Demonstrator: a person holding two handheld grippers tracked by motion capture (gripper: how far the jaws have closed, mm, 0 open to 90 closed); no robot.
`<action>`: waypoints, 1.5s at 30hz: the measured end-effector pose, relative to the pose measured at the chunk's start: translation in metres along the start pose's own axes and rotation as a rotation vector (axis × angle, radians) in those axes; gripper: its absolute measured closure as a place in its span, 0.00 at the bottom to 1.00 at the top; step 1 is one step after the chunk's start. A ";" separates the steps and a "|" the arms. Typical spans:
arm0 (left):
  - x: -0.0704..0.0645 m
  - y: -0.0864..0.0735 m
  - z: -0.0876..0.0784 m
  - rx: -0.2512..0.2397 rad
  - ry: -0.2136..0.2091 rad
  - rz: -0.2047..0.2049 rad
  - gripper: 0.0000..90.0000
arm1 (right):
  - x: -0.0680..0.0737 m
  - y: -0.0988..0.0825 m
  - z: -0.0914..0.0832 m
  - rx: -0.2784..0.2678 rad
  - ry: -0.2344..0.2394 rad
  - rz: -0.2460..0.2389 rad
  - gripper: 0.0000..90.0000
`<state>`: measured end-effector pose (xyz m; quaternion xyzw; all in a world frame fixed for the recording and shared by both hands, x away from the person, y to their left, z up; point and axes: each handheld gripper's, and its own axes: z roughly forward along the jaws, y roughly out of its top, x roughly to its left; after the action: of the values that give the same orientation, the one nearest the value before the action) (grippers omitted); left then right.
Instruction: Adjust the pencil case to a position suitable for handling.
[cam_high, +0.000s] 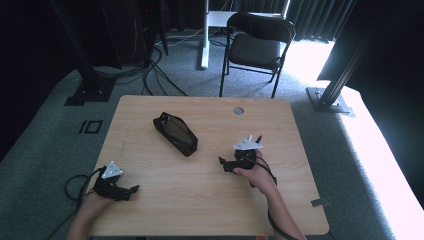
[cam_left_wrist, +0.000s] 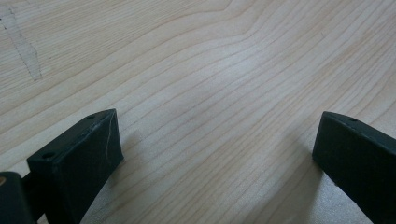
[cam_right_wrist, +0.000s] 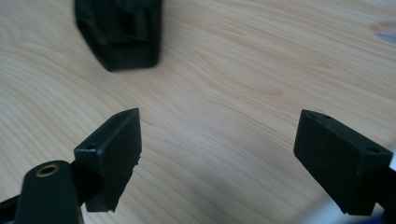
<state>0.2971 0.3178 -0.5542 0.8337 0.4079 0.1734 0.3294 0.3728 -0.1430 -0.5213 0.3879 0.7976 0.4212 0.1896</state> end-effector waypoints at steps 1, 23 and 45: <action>0.000 0.000 0.000 0.000 0.000 -0.001 0.02 | 0.004 0.002 0.003 0.001 0.009 -0.001 0.16; 0.000 0.000 0.000 0.000 -0.001 0.001 0.02 | 0.048 0.038 0.056 0.009 0.114 -0.083 0.51; 0.000 0.000 0.000 0.000 -0.001 0.001 0.02 | 0.057 0.043 0.067 0.026 0.125 -0.055 0.81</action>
<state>0.2971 0.3178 -0.5541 0.8340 0.4075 0.1732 0.3294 0.3987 -0.0491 -0.5231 0.3413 0.8235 0.4291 0.1458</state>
